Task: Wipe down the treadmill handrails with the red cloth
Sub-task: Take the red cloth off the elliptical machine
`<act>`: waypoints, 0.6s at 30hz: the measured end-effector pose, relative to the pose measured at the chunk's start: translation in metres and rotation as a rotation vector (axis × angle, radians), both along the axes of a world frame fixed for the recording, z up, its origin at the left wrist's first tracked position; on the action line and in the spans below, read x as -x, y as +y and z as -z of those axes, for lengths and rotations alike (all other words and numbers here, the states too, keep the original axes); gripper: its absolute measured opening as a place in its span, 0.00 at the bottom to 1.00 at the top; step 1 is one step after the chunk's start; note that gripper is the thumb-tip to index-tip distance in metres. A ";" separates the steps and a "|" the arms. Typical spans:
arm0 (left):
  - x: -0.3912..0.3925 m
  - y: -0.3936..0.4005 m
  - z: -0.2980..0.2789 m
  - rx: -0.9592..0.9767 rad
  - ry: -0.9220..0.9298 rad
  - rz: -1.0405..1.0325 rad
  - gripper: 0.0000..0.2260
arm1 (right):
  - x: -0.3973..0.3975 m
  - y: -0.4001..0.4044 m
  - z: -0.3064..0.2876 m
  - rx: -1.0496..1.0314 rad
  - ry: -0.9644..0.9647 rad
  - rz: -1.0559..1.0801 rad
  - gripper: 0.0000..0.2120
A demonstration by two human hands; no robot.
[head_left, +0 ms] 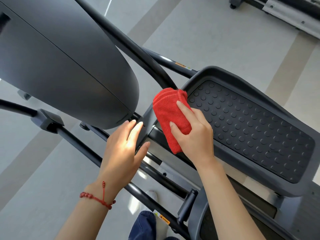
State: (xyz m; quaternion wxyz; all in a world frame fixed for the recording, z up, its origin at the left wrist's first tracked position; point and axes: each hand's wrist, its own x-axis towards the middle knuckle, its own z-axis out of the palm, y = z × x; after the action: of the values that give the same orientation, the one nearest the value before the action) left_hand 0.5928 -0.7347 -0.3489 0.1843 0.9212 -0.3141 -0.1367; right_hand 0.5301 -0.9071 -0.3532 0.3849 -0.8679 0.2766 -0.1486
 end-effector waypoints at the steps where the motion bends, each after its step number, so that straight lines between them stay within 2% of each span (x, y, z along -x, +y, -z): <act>1: 0.001 0.001 -0.002 -0.008 -0.018 0.013 0.29 | 0.003 0.004 -0.001 0.001 -0.016 0.000 0.24; 8: 0.031 0.020 -0.012 -0.022 -0.080 -0.023 0.26 | 0.033 0.023 -0.012 -0.005 -0.116 0.042 0.23; 18: 0.120 0.055 -0.034 -0.024 -0.169 -0.149 0.25 | 0.107 0.051 -0.035 0.009 -0.160 -0.088 0.23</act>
State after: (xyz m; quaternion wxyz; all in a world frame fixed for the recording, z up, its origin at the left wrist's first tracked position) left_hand 0.4727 -0.6794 -0.3153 0.1559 0.9524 -0.2575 -0.0483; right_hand 0.4233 -0.8561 -0.3180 0.4082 -0.8662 0.2060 -0.2017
